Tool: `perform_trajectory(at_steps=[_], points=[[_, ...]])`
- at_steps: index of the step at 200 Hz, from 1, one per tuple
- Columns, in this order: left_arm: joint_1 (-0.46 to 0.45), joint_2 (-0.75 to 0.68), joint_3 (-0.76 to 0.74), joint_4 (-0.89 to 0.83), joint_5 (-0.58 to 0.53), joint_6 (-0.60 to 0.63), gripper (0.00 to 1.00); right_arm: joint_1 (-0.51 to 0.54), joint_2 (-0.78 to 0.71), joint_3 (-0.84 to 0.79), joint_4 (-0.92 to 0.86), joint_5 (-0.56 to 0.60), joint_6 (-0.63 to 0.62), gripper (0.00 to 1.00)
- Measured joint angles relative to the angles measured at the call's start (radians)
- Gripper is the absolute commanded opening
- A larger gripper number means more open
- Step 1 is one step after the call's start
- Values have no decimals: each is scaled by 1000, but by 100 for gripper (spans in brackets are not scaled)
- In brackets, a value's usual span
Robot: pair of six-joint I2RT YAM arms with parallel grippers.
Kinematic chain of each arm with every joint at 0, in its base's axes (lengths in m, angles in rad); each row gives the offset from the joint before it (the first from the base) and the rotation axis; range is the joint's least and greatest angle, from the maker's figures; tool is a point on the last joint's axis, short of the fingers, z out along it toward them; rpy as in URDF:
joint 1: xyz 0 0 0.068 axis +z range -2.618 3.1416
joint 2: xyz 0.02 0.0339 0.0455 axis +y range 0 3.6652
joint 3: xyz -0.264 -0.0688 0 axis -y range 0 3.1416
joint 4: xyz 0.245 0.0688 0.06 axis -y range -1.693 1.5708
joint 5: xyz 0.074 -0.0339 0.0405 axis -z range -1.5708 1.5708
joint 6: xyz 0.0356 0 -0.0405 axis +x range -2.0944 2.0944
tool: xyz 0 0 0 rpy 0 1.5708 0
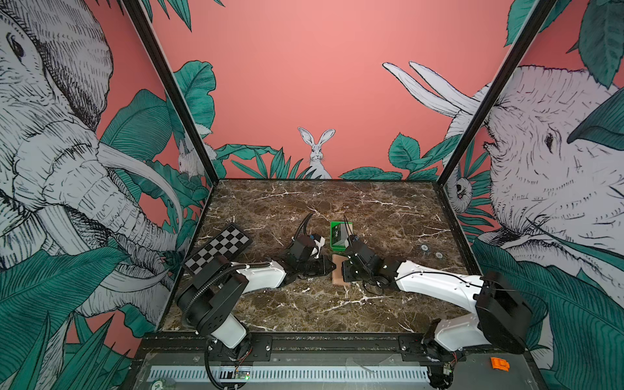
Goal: Put the credit cards into the card holder
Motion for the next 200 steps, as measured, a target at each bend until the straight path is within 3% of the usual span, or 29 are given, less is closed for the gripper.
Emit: perform_trajectory(at_steps=[200], points=[[-5,-9,2,-8,-35,73,14,-2,56,41,-34,21,7,24]])
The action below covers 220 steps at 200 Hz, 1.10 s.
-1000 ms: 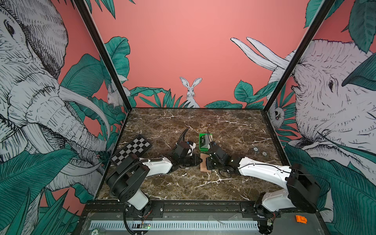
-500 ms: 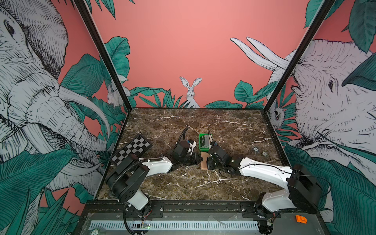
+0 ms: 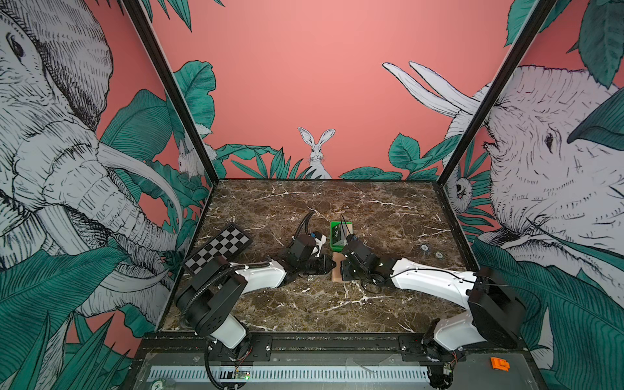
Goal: Put the credit cards into the card holder
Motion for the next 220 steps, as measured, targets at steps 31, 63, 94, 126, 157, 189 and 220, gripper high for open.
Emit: perform_trajectory(at_steps=[31,63,94,126,157,189,220], points=[[0,-1,0,-1,5,8,13,-5,0,0,1,-3,2,25],[-1,-14,0,-6,8,15,14,-6,7,0,0,-5,3,25],[-1,-30,0,-15,4,21,14,-11,8,0,-16,10,5,22],[-1,-33,0,-16,-2,24,14,-17,8,0,-61,53,8,20],[-1,-33,0,-14,-2,24,14,-19,-3,-2,-66,58,6,20],[-1,-33,-2,-6,-2,24,14,-20,-47,-19,-36,24,4,21],[-1,-33,-13,4,-2,24,14,-20,-56,-20,-14,-8,3,24]])
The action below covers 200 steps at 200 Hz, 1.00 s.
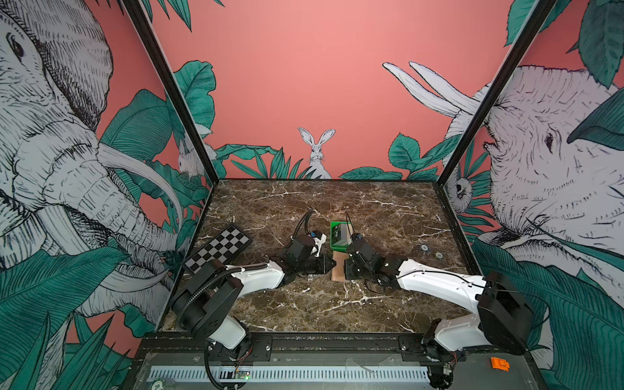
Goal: Put the credit cards into the card holder
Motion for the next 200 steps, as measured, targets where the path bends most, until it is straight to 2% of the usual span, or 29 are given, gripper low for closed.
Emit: perform_trajectory(at_steps=[72,147,200], points=[[-15,0,-5,8,-2,0,14,0,58,1,25,-33,-1,24],[-21,0,-5,13,-10,-3,14,0,99,57,-78,53,3,22],[-21,0,-5,13,-14,-3,14,0,102,57,-74,44,0,20]])
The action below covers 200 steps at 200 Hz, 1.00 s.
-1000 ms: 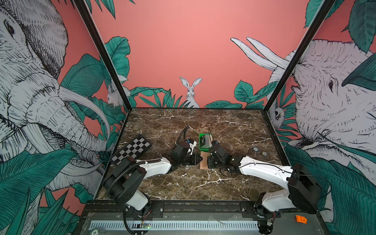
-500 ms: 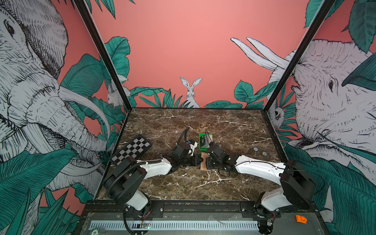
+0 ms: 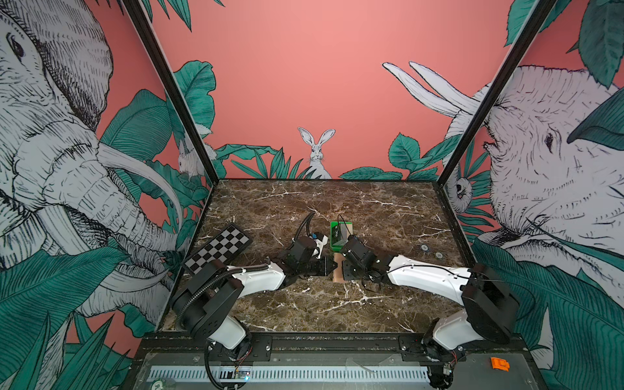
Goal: Put the credit cards into the card holder
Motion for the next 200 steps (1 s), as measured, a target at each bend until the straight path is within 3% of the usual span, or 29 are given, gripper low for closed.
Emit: perform_trajectory(at_steps=[60,122,200], points=[[-7,2,0,6,-3,-4,14,0,5,-10,47,-11,7,15],[-18,6,0,24,-8,-8,14,2,3,-19,58,1,35,0],[-26,11,6,33,-2,-11,14,9,-109,-84,49,45,68,0]])
